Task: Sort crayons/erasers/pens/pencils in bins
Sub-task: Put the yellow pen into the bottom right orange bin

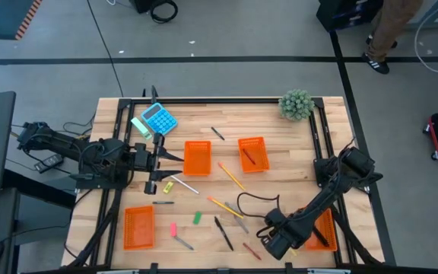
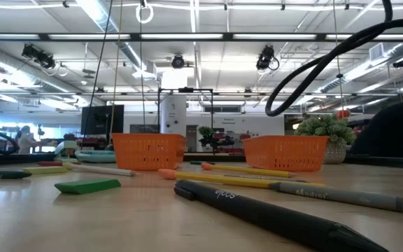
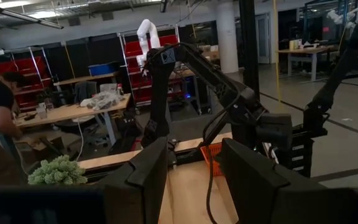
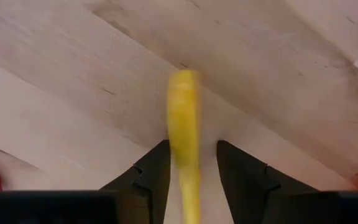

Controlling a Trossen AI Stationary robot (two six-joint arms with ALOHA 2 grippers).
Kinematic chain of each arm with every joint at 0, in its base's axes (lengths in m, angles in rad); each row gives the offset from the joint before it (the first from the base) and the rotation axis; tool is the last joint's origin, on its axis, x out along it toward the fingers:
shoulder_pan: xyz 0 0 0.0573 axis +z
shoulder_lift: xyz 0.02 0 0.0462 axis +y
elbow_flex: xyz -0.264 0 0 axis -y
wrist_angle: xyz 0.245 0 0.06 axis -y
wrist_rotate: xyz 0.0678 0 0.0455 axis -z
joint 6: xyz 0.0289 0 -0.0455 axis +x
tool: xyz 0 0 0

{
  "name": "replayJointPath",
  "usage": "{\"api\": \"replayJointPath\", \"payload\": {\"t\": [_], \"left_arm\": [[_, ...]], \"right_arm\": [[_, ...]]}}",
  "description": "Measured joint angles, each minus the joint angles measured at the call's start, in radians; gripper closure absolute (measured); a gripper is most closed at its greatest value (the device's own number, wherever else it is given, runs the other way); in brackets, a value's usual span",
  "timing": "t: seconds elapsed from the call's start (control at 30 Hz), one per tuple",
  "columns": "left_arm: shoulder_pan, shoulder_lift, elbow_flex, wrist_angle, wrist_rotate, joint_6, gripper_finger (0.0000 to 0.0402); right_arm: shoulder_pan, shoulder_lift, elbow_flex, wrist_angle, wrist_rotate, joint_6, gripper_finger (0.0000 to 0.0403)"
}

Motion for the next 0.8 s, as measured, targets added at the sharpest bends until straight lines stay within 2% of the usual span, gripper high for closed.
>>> {"api": "replayJointPath", "payload": {"t": [0.27,0.6,0.8], "left_arm": [[0.0,0.0,0.0,0.0,0.0,0.001,0.0239],[0.0,0.0,0.0,0.0,0.0,0.001,0.0239],[0.0,0.0,0.0,0.0,0.0,0.002,0.0239]], "right_arm": [[-0.001,0.004,0.011,-0.01,-0.002,-0.006,0.0282],[0.0,0.007,0.023,-0.019,0.003,-0.072,0.0345],[0.001,-0.017,0.026,-0.032,0.03,-0.111,0.0348]]}}
